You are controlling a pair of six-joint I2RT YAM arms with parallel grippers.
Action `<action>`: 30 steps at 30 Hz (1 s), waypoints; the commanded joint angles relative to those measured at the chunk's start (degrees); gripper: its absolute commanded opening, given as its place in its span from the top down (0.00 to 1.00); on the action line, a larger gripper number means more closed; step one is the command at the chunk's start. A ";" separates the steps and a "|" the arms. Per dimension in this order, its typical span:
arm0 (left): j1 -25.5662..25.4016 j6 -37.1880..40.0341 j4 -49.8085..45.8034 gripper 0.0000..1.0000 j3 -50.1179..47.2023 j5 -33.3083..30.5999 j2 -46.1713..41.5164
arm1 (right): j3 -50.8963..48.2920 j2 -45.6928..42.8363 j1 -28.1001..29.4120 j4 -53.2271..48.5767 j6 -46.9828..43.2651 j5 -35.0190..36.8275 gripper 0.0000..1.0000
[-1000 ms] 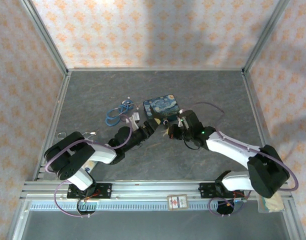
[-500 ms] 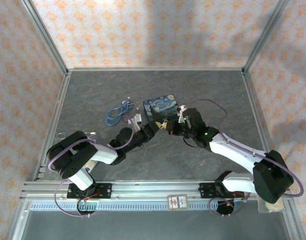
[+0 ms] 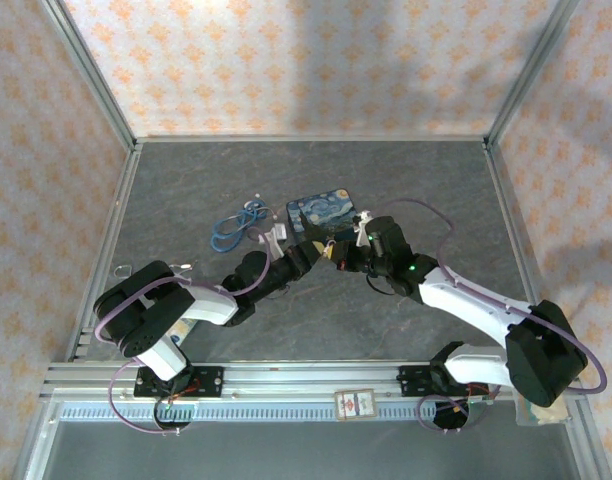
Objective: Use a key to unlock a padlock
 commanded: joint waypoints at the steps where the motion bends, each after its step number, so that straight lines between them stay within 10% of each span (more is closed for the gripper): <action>1: -0.61 2.29 -0.76 0.89 1.68 -0.84 -0.27 | -0.36 -0.77 -0.15 0.16 -0.44 -0.75 1.00; 5: -0.54 2.81 -1.44 1.00 1.69 -0.89 -0.55 | 0.37 -0.78 -0.15 -0.54 -1.82 -0.49 0.99; 11: 2.76 9.00 -4.78 1.00 1.76 2.72 -3.80 | 2.46 -4.97 -2.28 -5.83 -10.89 1.61 0.67; 30: 7.10 25.72 -13.39 1.00 6.97 26.24 -8.00 | 1.63 -2.84 -8.50 2.54 -15.24 -25.89 0.68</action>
